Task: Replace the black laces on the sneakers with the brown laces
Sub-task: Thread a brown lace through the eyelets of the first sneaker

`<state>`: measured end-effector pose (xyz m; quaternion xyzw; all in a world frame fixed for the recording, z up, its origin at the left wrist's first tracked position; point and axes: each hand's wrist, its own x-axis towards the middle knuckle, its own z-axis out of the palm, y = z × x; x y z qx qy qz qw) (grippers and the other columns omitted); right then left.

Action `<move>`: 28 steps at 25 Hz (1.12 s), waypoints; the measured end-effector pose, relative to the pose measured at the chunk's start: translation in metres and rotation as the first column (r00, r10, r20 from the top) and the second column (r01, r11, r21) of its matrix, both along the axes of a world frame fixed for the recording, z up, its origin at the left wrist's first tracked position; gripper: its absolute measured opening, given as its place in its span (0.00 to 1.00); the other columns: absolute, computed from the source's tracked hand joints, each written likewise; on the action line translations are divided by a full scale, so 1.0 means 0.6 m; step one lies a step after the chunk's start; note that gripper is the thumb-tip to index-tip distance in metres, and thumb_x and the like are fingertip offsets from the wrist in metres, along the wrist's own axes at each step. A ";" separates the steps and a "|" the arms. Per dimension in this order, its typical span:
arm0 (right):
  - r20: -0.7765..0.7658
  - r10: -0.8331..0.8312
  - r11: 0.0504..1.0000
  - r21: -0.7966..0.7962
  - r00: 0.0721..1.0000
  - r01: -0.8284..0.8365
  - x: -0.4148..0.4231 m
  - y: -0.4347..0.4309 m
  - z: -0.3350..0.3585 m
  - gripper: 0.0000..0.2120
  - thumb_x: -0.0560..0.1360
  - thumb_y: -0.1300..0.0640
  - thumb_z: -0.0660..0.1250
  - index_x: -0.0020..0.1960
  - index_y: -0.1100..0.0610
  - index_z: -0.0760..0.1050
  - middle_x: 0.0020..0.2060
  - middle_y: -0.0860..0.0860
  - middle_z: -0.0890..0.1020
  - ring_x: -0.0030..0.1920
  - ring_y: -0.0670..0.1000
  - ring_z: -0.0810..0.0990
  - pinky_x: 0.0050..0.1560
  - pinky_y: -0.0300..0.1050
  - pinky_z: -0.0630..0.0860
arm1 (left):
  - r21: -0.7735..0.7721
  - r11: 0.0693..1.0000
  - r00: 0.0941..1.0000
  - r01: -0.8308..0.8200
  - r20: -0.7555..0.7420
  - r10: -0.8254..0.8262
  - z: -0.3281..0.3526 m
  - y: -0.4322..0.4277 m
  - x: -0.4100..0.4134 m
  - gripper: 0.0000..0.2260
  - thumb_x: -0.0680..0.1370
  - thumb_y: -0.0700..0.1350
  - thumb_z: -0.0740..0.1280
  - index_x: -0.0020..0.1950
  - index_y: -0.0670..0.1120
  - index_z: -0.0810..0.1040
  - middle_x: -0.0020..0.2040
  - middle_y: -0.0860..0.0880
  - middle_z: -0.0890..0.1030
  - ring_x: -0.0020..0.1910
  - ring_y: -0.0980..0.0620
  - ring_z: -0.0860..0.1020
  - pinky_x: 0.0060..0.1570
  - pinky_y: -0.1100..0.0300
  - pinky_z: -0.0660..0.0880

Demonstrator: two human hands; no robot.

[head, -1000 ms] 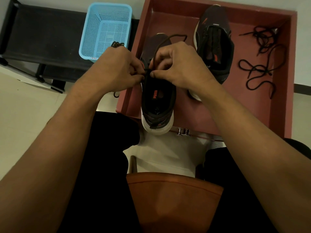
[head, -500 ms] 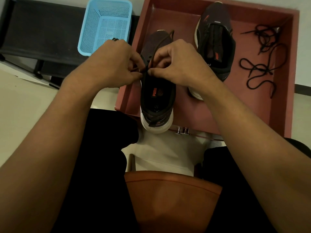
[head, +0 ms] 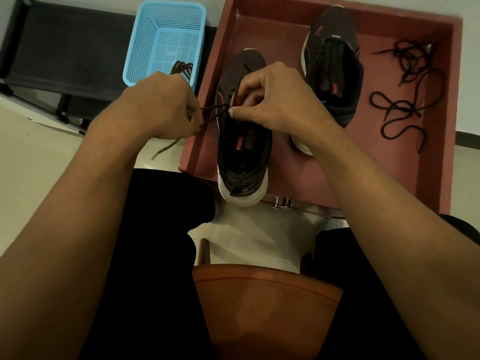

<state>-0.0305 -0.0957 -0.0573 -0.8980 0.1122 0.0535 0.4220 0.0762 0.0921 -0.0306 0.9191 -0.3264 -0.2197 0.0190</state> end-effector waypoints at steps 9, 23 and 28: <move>-0.021 -0.010 1.000 -0.005 1.000 0.010 0.001 0.001 0.005 0.07 0.74 0.51 0.79 0.50 0.52 0.86 0.38 0.45 0.87 0.41 0.39 0.86 0.53 0.41 0.83 | -0.150 0.988 0.998 0.027 0.056 -0.018 0.004 -0.021 -0.010 0.03 0.77 0.46 0.75 0.49 0.49 0.88 0.34 0.57 0.76 0.38 0.52 0.76 0.48 0.53 0.75; -0.040 0.045 0.997 -0.062 0.998 -0.047 -0.002 -0.005 0.020 0.08 0.71 0.52 0.82 0.47 0.51 0.85 0.37 0.44 0.86 0.39 0.40 0.86 0.47 0.37 0.83 | -0.279 0.959 0.995 0.051 0.099 -0.024 0.005 -0.035 -0.024 0.05 0.78 0.48 0.74 0.53 0.53 0.88 0.30 0.58 0.72 0.32 0.57 0.70 0.47 0.53 0.75; -0.050 0.121 0.985 -0.114 0.991 -0.126 -0.006 -0.007 0.032 0.07 0.71 0.57 0.79 0.43 0.48 0.82 0.37 0.44 0.84 0.39 0.41 0.83 0.41 0.33 0.79 | -0.282 0.958 0.997 0.052 0.072 -0.033 0.002 -0.036 -0.021 0.05 0.78 0.47 0.75 0.53 0.51 0.87 0.29 0.56 0.73 0.32 0.59 0.70 0.45 0.57 0.71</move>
